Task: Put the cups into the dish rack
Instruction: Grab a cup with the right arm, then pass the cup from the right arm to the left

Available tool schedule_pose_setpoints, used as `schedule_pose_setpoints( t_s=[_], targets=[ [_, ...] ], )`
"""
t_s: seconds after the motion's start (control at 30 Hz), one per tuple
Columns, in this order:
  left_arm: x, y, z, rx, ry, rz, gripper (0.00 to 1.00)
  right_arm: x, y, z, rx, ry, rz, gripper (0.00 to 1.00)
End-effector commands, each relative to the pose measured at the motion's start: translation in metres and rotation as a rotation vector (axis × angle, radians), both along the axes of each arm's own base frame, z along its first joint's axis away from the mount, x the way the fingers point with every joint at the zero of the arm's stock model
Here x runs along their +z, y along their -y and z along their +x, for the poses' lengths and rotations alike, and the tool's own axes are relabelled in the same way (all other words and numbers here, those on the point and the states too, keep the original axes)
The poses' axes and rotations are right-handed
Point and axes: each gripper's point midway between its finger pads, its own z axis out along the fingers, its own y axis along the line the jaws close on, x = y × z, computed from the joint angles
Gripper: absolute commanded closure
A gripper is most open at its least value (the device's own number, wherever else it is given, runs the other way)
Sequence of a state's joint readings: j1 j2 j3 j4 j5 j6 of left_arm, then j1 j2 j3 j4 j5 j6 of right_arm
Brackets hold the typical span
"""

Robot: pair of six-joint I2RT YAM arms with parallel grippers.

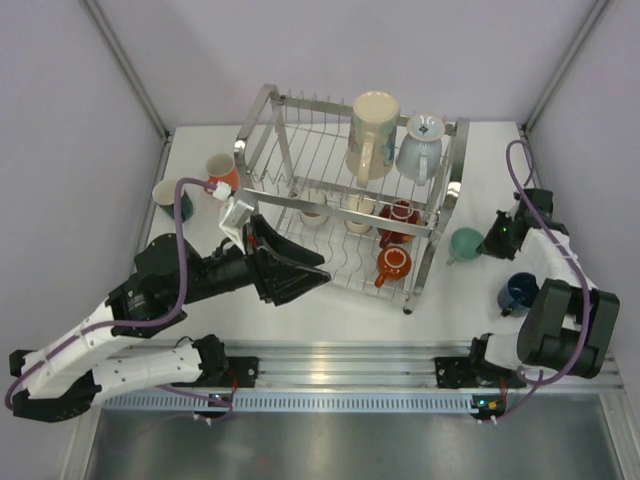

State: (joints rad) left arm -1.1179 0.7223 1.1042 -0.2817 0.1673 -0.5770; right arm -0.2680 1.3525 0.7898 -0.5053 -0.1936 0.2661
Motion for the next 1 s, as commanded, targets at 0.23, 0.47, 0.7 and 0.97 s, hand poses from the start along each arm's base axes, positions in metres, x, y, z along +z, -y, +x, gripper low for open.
schedule_pose_setpoints(
  t_s=[0.23, 0.47, 0.7, 0.97],
  targets=[
    [0.044, 0.006, 0.001, -0.012, 0.055, -0.079, 0.45, 0.211, 0.004, 0.034, -0.054, 0.502, -0.080, 1.00],
    [0.065, 0.012, 0.003, -0.017, 0.070, -0.111, 0.45, 0.326, -0.015, 0.005, -0.034, 0.803, -0.072, 1.00],
    [0.079, 0.021, 0.002, -0.042, 0.065, -0.150, 0.45, 0.400, -0.044, -0.033, 0.030, 1.067, -0.019, 1.00],
    [0.086, 0.029, 0.000, -0.078, 0.063, -0.174, 0.45, 0.456, -0.072, -0.072, 0.106, 1.271, 0.063, 1.00]
  ],
)
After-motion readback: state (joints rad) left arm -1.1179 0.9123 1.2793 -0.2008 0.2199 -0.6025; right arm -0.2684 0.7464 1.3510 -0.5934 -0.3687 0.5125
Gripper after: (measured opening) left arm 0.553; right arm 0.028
